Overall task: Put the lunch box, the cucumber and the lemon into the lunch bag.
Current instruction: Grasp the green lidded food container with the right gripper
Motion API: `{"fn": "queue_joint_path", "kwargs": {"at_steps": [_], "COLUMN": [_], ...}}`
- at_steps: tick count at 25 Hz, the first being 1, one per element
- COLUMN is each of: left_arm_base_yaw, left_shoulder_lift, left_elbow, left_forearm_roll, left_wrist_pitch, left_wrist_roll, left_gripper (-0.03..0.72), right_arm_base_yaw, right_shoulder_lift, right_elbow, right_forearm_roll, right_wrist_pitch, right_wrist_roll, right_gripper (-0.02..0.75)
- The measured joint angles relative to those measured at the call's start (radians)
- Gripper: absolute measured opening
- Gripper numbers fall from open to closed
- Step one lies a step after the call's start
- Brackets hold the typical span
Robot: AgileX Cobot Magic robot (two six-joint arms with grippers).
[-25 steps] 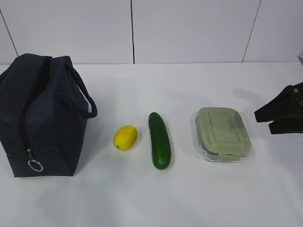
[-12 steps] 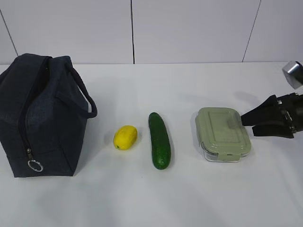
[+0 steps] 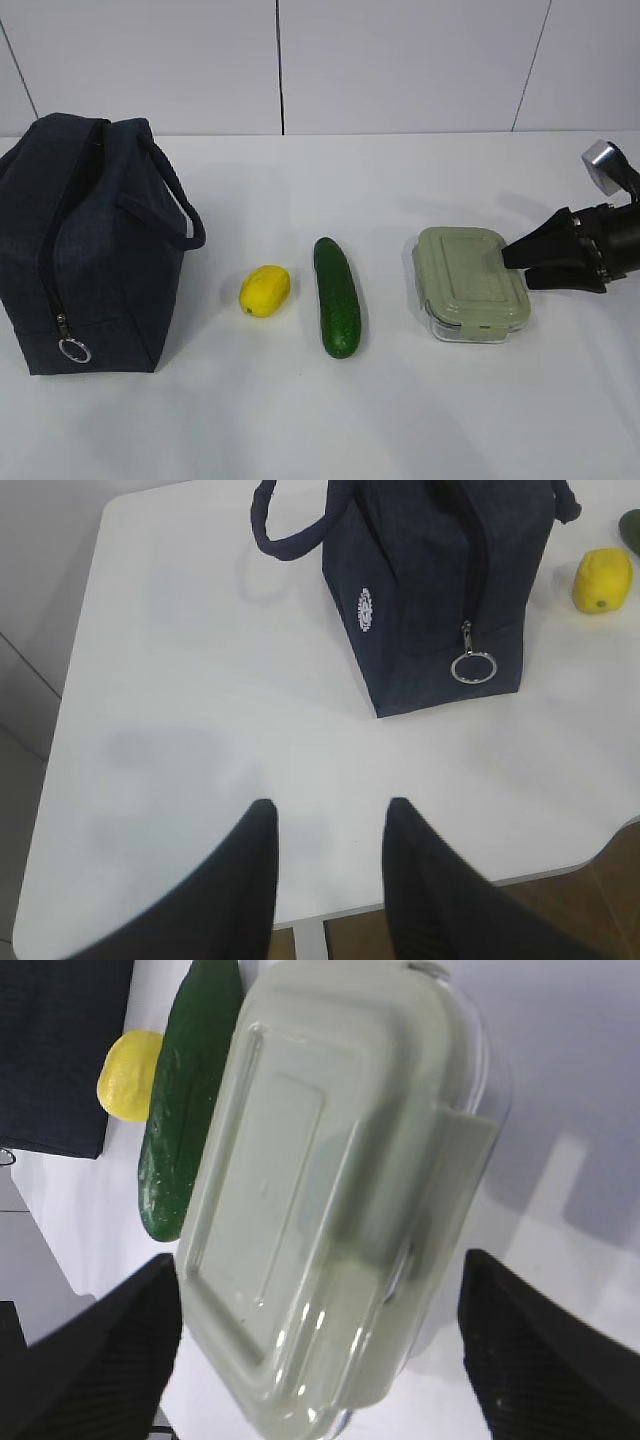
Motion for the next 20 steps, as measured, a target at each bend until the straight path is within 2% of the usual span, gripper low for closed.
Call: {"fn": "queue_joint_path", "kwargs": {"at_steps": [20], "left_arm_base_yaw": [0.000], "left_shoulder_lift": [0.000], "left_elbow": [0.000], "left_forearm_roll": [0.000], "left_wrist_pitch": [0.000], "left_wrist_roll": [0.000], "left_gripper": [0.238], "right_arm_base_yaw": [0.000], "right_shoulder_lift": [0.104], "right_elbow": [-0.022], "right_forearm_roll": [0.080], "right_wrist_pitch": [-0.004], "right_wrist_roll": [-0.099], "right_gripper": [0.647]}}
